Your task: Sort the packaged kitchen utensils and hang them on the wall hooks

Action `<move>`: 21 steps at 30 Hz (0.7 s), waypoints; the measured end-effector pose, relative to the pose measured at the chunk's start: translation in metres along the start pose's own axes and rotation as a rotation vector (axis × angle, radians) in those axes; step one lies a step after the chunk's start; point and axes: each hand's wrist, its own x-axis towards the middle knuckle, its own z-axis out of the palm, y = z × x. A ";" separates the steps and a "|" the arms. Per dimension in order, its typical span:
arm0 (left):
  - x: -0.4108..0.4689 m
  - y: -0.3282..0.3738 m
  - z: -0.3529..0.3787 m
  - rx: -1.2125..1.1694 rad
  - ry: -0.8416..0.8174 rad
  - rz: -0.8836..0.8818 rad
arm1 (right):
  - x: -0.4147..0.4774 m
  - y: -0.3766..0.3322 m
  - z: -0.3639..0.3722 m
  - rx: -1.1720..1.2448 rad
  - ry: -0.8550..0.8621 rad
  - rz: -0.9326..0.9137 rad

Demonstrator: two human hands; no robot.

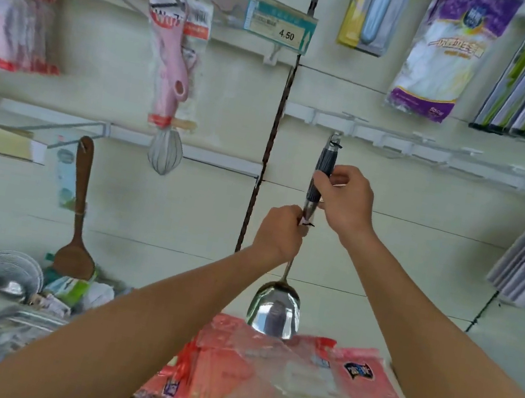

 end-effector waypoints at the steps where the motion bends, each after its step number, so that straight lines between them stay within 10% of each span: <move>1: -0.008 0.004 -0.002 -0.010 -0.011 0.003 | -0.007 -0.003 -0.005 0.005 0.010 0.003; 12: -0.069 0.023 -0.039 -0.164 -0.090 -0.027 | -0.074 -0.057 -0.022 -0.062 -0.042 -0.044; 21: -0.149 -0.078 -0.151 -0.226 0.163 -0.278 | -0.153 -0.119 0.114 -0.010 -0.379 -0.227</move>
